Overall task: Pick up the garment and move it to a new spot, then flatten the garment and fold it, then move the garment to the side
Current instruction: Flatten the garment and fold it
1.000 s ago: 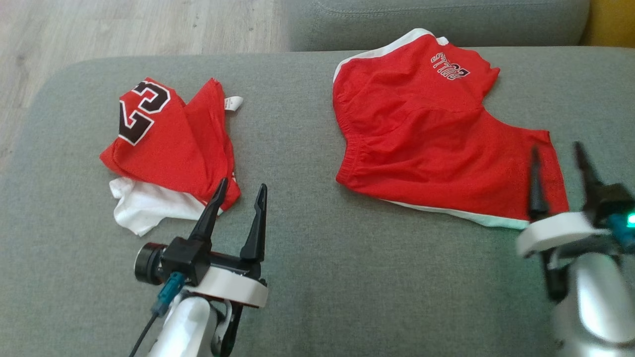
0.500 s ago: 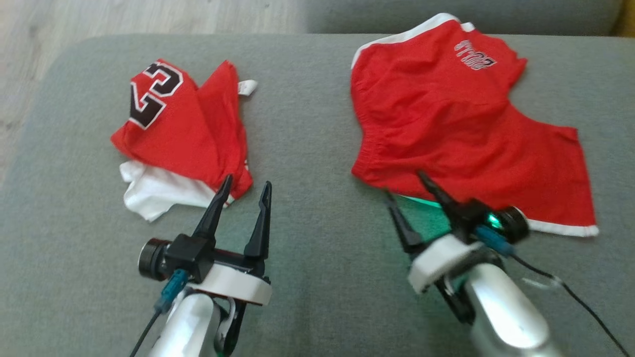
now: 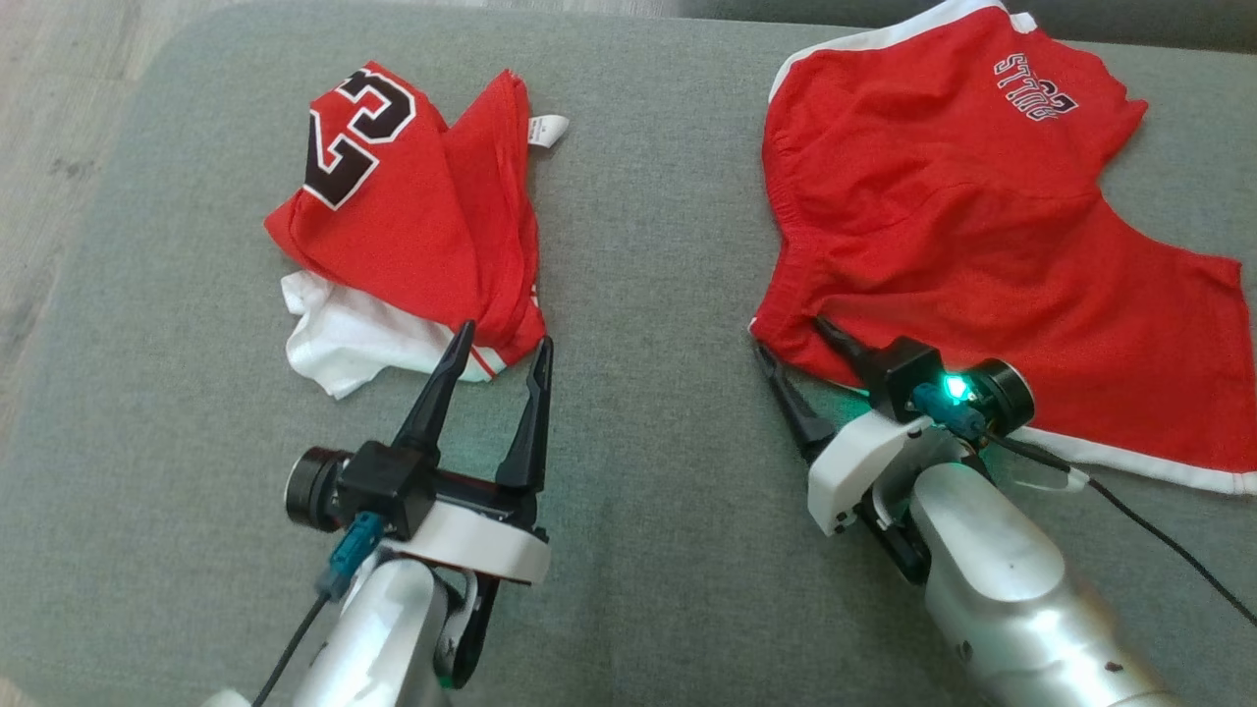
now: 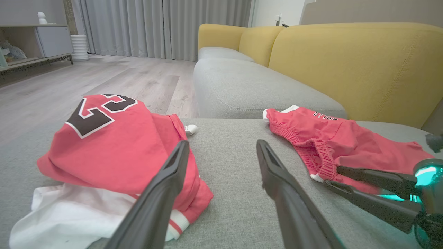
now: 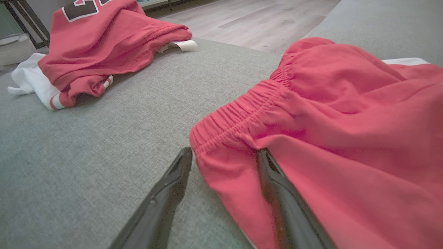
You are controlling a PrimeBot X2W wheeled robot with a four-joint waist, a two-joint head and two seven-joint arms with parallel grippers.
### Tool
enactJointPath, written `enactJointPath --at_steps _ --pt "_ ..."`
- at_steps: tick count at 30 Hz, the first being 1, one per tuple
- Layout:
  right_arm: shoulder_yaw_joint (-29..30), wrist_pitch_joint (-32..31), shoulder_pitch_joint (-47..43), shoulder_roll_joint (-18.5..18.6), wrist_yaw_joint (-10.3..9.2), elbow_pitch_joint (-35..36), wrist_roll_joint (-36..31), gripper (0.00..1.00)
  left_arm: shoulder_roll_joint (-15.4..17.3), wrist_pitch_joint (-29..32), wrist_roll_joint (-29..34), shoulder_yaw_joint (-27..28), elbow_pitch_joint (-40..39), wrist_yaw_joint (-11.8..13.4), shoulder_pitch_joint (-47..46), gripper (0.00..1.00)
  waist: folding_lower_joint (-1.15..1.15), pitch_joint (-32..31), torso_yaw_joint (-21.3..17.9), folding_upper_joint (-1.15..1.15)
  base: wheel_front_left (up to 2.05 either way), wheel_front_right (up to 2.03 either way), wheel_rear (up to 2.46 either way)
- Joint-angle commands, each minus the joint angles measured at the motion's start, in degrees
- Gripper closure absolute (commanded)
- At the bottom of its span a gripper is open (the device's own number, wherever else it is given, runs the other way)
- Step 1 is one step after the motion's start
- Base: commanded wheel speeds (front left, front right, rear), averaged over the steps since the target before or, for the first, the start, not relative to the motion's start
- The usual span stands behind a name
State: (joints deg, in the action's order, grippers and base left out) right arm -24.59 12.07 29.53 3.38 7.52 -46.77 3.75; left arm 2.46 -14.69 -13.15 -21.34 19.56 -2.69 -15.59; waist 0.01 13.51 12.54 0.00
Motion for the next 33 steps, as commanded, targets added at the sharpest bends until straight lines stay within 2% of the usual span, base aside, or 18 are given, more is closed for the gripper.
enactJointPath --at_steps 1,10,17,21,26,33 --pt "-1.79 1.25 1.89 -0.50 -0.03 0.29 1.38 1.00 0.42 -0.31 -0.29 1.47 -1.72 0.41 -2.29 0.00 -0.01 0.01 -0.04 0.00 0.00 0.00 0.00" --pt "-9.66 2.73 1.41 -0.50 -0.03 1.05 10.13 1.00 0.42 -0.31 0.09 1.73 -0.94 0.38 -1.69 0.00 -0.01 -1.99 -1.63 0.00 0.00 0.00 0.00" --pt "-18.63 2.89 -1.23 -0.50 -0.03 4.90 19.06 1.00 0.42 -0.31 0.60 2.07 -0.25 0.19 -0.52 0.00 -0.01 -4.99 -3.21 0.00 0.00 0.00 0.00" --pt "-21.81 2.91 -2.23 -0.50 -0.03 5.83 23.21 1.00 0.42 -0.31 0.64 2.10 -0.01 0.15 0.27 0.00 -0.01 -6.44 -3.68 0.00 0.00 0.00 0.00" --pt "-21.93 2.91 -0.61 -0.35 -0.03 3.00 25.62 1.00 0.42 -0.31 0.58 2.00 -0.33 0.11 0.55 0.00 -0.01 -6.53 -3.59 0.00 0.00 0.00 0.00" --pt "-17.63 2.92 3.18 0.07 -0.03 -1.80 27.08 1.00 0.42 -0.31 0.63 1.88 -0.78 0.04 -0.17 0.00 -0.01 -4.70 -2.70 0.00 0.00 0.00 0.00"
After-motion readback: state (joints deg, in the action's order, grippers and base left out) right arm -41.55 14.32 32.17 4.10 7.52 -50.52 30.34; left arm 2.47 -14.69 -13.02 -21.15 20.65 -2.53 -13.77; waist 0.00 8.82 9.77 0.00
